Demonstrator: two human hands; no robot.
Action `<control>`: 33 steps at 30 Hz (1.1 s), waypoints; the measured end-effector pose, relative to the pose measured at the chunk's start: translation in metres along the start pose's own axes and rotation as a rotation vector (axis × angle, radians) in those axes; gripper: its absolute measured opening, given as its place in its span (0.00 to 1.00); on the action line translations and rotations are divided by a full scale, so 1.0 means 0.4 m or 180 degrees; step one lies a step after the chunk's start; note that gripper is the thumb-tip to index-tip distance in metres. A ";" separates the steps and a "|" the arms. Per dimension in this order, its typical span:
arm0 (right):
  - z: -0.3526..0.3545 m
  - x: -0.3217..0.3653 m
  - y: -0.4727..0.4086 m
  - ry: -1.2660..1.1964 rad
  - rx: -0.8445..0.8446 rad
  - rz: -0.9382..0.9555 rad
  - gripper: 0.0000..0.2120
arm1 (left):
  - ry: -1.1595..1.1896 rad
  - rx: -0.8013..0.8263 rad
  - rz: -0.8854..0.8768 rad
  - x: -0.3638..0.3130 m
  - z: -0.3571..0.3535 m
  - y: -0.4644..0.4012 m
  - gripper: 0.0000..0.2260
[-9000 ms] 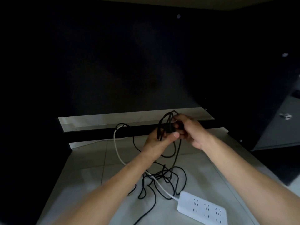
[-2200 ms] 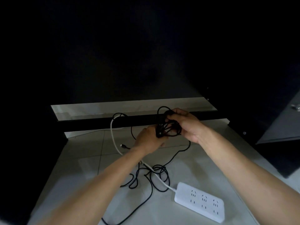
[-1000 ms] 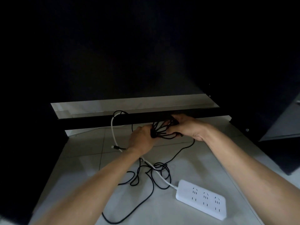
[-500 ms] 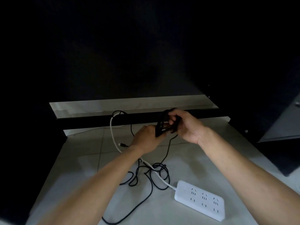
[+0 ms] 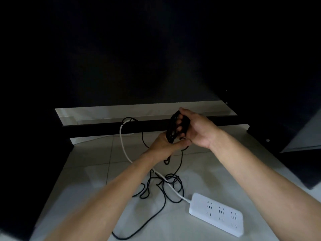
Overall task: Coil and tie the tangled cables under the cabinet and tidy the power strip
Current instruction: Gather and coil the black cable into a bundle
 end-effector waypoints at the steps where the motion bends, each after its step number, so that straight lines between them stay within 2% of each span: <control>1: -0.001 0.004 -0.001 0.0081 0.0043 0.0023 0.10 | 0.0030 -0.0005 0.0042 -0.007 0.003 0.001 0.11; 3: 0.004 0.011 -0.004 0.0419 0.0019 0.0172 0.12 | -0.0152 -0.0063 0.0009 -0.011 0.006 -0.001 0.12; 6: 0.022 0.016 -0.013 0.1496 -0.0200 0.0788 0.17 | -0.0384 -0.0075 -0.0051 -0.011 -0.003 0.000 0.18; 7: 0.028 0.013 -0.015 0.1605 -0.0237 0.0899 0.20 | -0.0397 -0.0079 -0.0070 -0.011 -0.009 0.000 0.18; 9: 0.038 0.001 -0.008 0.1357 -0.0082 0.0779 0.27 | -0.0244 -0.0118 -0.0108 -0.018 -0.023 0.001 0.17; 11: 0.043 -0.018 0.003 0.1025 0.0366 0.0468 0.37 | -0.0055 -0.0213 -0.0098 -0.024 -0.033 0.000 0.16; 13: 0.043 -0.042 0.014 0.0791 0.0718 0.0252 0.41 | 0.0052 -0.0341 -0.0056 -0.026 -0.035 -0.004 0.14; 16: 0.054 -0.077 0.010 0.0479 0.0886 0.0187 0.37 | 0.0313 -0.0537 0.0030 -0.033 -0.024 -0.003 0.13; 18: 0.067 -0.096 0.001 0.0553 0.0922 0.0213 0.34 | 0.0396 -0.0605 0.0096 -0.030 -0.017 -0.002 0.11; 22: 0.094 -0.152 0.013 0.1253 0.1013 -0.0221 0.28 | 0.0737 -0.0867 0.0243 -0.017 0.007 -0.007 0.11; 24: 0.102 -0.191 0.035 0.1620 0.1208 -0.0660 0.31 | 0.0861 -0.1030 0.0195 -0.009 0.037 -0.017 0.12; 26: 0.113 -0.212 0.048 0.2430 0.1255 -0.0899 0.32 | 0.0684 -0.1158 0.0215 0.002 0.072 -0.022 0.12; 27: 0.126 -0.212 0.046 0.2957 0.1237 -0.0871 0.29 | 0.0471 -0.1219 0.0261 0.011 0.089 -0.020 0.12; 29: 0.155 -0.193 0.031 0.3775 0.0998 -0.0759 0.22 | 0.0087 -0.1282 0.0304 0.035 0.114 -0.009 0.10; 33: 0.226 -0.125 -0.010 0.3903 -0.0051 -0.0384 0.13 | -0.0300 -0.1345 0.0245 0.075 0.116 0.012 0.09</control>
Point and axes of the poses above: each hand's wrist, its own y-axis away from the middle knuckle, its own z-axis out of the back of the hand, x = y × z, the point moved 1 cm from there along -y, towards the middle knuckle, and after that the axes turned 12 degrees about -y, right-handed, at the moved point
